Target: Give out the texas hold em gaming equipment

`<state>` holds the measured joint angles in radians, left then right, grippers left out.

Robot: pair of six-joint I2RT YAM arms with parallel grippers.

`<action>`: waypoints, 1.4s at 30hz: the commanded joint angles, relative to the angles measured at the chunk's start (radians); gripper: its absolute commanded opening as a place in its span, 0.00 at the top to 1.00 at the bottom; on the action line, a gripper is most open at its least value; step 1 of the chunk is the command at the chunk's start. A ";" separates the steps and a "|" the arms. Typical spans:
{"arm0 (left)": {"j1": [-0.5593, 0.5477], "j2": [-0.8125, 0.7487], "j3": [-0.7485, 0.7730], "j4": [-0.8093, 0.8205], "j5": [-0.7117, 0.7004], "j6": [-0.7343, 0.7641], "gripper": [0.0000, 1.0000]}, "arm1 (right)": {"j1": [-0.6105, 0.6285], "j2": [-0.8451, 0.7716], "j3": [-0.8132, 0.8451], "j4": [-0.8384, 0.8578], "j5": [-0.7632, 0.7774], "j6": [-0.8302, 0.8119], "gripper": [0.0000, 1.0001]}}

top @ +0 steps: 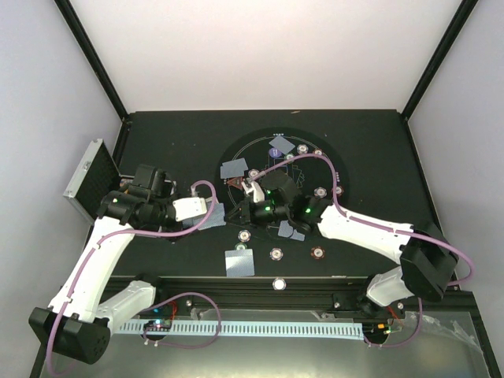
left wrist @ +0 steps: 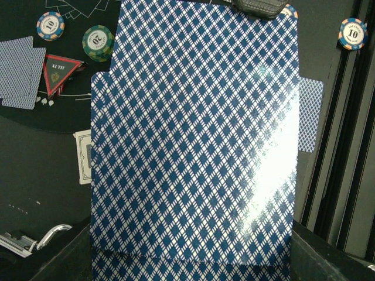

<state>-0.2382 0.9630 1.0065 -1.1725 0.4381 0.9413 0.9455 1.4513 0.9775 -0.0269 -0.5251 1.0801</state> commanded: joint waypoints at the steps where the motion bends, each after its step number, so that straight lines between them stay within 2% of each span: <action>1: -0.003 0.002 0.024 0.046 0.006 -0.011 0.98 | -0.007 -0.032 0.010 -0.023 -0.002 0.000 0.99; 20: -0.003 0.014 0.021 0.054 -0.011 -0.009 0.98 | -0.028 -0.093 0.014 -0.071 0.010 -0.017 0.99; 42: -0.003 0.024 0.019 0.059 -0.029 -0.010 0.99 | -0.203 -0.198 -0.078 0.022 -0.114 0.030 0.99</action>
<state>-0.2379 0.9821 1.0061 -1.1343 0.4103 0.9379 0.7696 1.2789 0.9199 -0.0696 -0.5808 1.0843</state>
